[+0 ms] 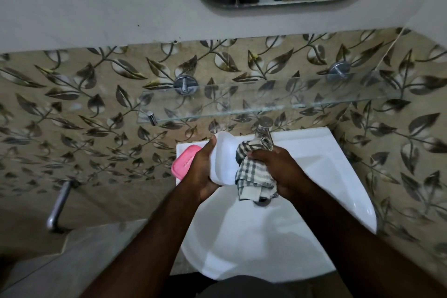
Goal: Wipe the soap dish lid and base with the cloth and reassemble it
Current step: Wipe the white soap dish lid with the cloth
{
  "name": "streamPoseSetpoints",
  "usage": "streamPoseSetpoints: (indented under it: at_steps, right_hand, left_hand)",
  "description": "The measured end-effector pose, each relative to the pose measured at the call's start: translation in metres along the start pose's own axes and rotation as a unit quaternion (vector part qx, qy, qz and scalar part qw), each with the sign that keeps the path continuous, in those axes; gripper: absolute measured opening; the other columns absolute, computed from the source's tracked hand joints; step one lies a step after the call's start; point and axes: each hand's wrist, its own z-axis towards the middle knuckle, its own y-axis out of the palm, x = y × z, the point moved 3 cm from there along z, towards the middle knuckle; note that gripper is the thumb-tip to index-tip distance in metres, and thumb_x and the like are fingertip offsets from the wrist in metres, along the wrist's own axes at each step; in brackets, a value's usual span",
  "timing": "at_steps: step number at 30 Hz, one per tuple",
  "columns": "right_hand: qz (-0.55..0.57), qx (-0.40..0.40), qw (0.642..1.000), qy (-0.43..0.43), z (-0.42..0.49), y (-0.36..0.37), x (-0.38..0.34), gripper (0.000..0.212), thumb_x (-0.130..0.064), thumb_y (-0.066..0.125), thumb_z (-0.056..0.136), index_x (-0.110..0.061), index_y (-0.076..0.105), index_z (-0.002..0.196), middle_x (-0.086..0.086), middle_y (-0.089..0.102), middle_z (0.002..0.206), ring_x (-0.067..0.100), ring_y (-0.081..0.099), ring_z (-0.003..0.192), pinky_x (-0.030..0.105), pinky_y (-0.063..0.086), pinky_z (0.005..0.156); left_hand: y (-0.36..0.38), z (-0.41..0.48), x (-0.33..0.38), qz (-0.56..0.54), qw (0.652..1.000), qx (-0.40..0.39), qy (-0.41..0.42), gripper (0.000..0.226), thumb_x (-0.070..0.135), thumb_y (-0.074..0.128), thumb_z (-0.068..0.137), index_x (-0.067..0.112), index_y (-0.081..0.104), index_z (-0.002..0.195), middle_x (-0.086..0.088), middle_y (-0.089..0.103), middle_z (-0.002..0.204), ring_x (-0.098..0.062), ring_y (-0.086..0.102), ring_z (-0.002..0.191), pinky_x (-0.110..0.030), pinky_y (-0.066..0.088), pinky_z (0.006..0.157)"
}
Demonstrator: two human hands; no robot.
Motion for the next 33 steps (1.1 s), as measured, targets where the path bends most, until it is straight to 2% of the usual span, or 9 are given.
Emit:
streamPoseSetpoints:
  at_steps: [2,5,10,14,18,22,25,29,33]
  right_hand:
    - [-0.035,0.034,0.999,-0.02,0.001,0.002,0.002,0.014,-0.001,0.066,0.082,0.004,0.068,0.094,0.017,0.07,0.081,0.03,0.068,0.073,0.038,0.056,0.071]
    - [-0.319,0.087,0.918,-0.218,-0.001,0.018,-0.008,0.002,-0.014,0.067,0.081,-0.014,0.068,0.079,0.006,0.071,0.079,0.02,0.065,0.075,0.028,0.049,0.069]
    - [-0.422,-0.077,0.848,-0.311,-0.019,0.045,0.007,0.016,-0.012,0.06,0.076,-0.012,0.072,0.087,0.009,0.07,0.097,0.024,0.065,0.092,0.038,0.051,0.082]
    - [-0.548,-0.129,0.698,-0.443,-0.026,0.037,0.013,0.035,-0.005,0.048,0.071,-0.012,0.073,0.095,0.006,0.069,0.114,0.029,0.06,0.089,0.033,0.044,0.075]
    - [-0.646,-0.026,0.592,-0.482,-0.006,0.036,-0.011,0.053,-0.013,0.036,0.066,-0.018,0.07,0.107,0.0,0.071,0.111,0.031,0.061,0.078,0.033,0.051,0.054]
    - [-0.664,0.065,0.646,-0.37,-0.006,0.045,-0.012,0.043,-0.016,0.048,0.079,-0.022,0.065,0.118,0.004,0.069,0.099,0.032,0.066,0.088,0.037,0.052,0.065]
    - [-0.672,0.053,0.69,-0.265,-0.008,0.047,0.005,0.021,-0.021,0.051,0.085,-0.017,0.062,0.102,0.006,0.07,0.093,0.029,0.067,0.092,0.036,0.051,0.081]
    - [-0.563,-0.059,0.813,-0.136,-0.019,0.048,0.011,0.015,-0.022,0.055,0.081,-0.015,0.058,0.068,0.011,0.068,0.075,0.032,0.068,0.078,0.033,0.052,0.065]
    - [-0.437,-0.091,0.892,-0.068,-0.03,0.048,0.002,0.027,-0.021,0.056,0.089,-0.016,0.058,0.062,-0.003,0.059,0.059,0.009,0.059,0.054,0.018,0.043,0.049]
  left_hand:
    - [0.008,0.002,-0.004,0.053,0.998,0.009,-0.016,0.048,0.049,0.042,0.097,0.012,0.059,0.122,-0.009,0.063,0.122,-0.028,0.06,0.109,-0.042,0.042,0.105]
    - [0.018,0.005,-0.013,0.134,0.991,0.01,0.007,0.034,0.05,0.044,0.096,0.023,0.064,0.102,0.001,0.07,0.092,-0.021,0.065,0.085,-0.032,0.051,0.085]
    - [0.013,0.001,-0.007,0.057,0.998,-0.035,0.011,0.058,0.056,0.033,0.097,0.008,0.066,0.1,-0.013,0.073,0.076,-0.022,0.071,0.062,-0.03,0.057,0.056]
    - [0.013,-0.004,-0.01,0.024,0.999,-0.033,-0.004,0.064,0.061,0.037,0.095,0.004,0.066,0.106,-0.016,0.073,0.087,-0.025,0.072,0.071,-0.033,0.057,0.066]
    - [0.019,-0.006,-0.016,-0.012,0.999,-0.039,0.014,0.049,0.051,0.038,0.1,0.012,0.064,0.112,-0.009,0.073,0.092,-0.018,0.073,0.073,-0.029,0.059,0.059]
    - [0.019,-0.005,-0.019,-0.017,1.0,-0.02,0.01,0.043,0.052,0.042,0.098,0.018,0.067,0.105,-0.002,0.076,0.083,-0.014,0.073,0.07,-0.027,0.058,0.059]
    - [0.015,-0.005,-0.028,0.036,0.999,0.015,0.004,0.051,0.059,0.041,0.095,0.018,0.069,0.106,-0.004,0.076,0.089,-0.021,0.073,0.072,-0.033,0.056,0.063]
    - [0.004,-0.005,-0.029,0.035,0.997,0.051,0.051,0.041,0.052,0.045,0.096,0.018,0.066,0.106,0.0,0.076,0.07,-0.016,0.072,0.059,-0.025,0.055,0.048]
    - [0.006,-0.009,-0.017,0.036,0.995,0.023,0.088,0.043,0.047,0.043,0.098,0.011,0.067,0.107,-0.004,0.075,0.069,-0.015,0.072,0.06,-0.023,0.055,0.05]
